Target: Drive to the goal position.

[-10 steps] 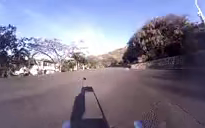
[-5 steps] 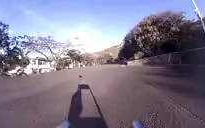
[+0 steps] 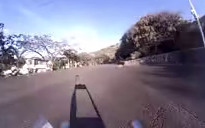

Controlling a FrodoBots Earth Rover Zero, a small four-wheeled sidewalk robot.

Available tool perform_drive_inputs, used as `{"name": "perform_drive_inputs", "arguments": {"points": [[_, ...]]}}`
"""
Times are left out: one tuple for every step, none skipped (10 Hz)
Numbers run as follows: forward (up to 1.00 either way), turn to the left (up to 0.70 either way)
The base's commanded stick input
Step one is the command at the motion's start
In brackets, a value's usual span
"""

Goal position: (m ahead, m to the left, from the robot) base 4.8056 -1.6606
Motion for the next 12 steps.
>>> {"name": "perform_drive_inputs", "arguments": {"points": [[0.5,-0.24],[0.5,-0.43],[0.5,-0.25],[0.5,-0.07],[0.5,0.0],[0.5,-0.05],[0.5,-0.48],[0.5,-0.4],[0.5,-0.32],[0.5,-0.24],[0.5,-0.16],[0.5,-0.07]]}}
